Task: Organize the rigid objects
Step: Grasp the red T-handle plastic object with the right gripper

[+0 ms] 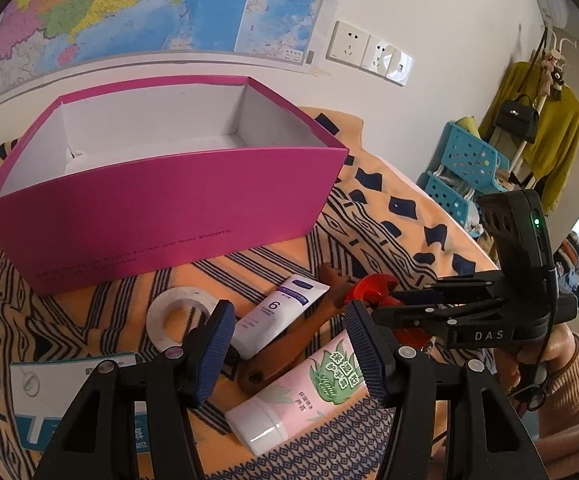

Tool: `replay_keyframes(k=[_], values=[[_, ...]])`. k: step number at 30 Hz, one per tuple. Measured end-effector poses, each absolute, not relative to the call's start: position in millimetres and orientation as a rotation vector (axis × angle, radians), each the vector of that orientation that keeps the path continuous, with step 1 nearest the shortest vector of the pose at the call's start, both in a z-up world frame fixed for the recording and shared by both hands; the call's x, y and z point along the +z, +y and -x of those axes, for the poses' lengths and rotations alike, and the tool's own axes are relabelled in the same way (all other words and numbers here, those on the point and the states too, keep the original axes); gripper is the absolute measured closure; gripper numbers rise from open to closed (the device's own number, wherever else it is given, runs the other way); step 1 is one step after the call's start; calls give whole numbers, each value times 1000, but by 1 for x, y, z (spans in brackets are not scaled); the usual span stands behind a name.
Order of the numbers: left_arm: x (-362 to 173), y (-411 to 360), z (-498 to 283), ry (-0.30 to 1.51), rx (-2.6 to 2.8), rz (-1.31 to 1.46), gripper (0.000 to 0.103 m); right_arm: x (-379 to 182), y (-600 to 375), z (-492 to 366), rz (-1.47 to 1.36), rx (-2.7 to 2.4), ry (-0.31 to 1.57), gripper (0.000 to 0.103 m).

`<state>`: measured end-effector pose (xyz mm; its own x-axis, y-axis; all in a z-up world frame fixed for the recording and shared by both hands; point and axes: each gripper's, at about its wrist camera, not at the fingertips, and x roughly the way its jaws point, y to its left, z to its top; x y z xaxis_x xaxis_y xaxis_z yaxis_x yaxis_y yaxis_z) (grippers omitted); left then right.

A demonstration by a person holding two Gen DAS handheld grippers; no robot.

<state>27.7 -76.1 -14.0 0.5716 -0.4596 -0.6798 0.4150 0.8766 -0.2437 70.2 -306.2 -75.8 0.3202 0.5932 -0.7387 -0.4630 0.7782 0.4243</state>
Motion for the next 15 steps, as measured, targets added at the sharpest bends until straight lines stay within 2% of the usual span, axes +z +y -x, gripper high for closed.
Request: replay_keyframes(k=[2,15], values=[[-13,-77,-27,814,-517,56,44,-76,-309,-71,-161,700,1034,74],[-12,-87,-22,814,-550,36,44,-64,-322,-61,-180,684,988,76]])
